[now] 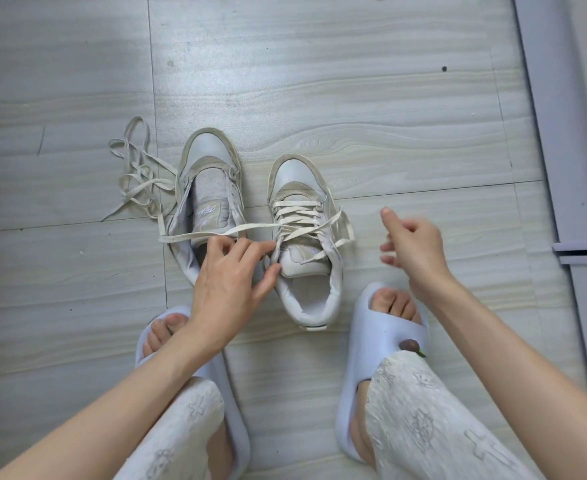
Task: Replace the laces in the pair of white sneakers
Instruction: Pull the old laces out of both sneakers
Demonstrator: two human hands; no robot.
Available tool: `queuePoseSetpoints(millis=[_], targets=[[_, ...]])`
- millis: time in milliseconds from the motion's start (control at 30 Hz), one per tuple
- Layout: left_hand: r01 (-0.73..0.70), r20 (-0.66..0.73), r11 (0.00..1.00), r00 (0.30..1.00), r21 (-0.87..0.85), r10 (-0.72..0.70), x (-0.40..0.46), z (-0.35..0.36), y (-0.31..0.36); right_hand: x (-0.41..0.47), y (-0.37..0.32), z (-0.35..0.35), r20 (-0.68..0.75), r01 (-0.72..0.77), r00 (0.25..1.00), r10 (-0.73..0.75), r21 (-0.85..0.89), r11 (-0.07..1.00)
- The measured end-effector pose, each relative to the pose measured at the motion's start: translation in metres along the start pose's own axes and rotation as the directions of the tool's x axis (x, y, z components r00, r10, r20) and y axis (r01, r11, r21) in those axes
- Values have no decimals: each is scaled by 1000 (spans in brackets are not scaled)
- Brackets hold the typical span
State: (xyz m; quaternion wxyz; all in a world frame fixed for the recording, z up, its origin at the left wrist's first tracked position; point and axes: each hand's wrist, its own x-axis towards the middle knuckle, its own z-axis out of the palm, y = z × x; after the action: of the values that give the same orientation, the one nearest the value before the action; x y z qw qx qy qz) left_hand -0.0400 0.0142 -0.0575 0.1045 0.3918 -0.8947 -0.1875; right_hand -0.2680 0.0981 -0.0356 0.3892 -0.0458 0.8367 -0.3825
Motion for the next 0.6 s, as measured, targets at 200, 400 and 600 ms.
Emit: queuePoseSetpoints(millis=[200, 400, 600], targets=[[-5, -8, 1000, 1000, 2, 5, 1, 0, 1, -22, 0, 19, 364, -47, 931, 37, 18, 999], [-3, 13, 1000, 1000, 1, 3, 1, -2, 0, -10, -20, 21, 321, -162, 946, 42, 357, 920], [-17, 23, 1000, 1000, 6, 17, 3, -7, 2, 14, -19, -9, 153, 176, 978, -140, -257, 950]])
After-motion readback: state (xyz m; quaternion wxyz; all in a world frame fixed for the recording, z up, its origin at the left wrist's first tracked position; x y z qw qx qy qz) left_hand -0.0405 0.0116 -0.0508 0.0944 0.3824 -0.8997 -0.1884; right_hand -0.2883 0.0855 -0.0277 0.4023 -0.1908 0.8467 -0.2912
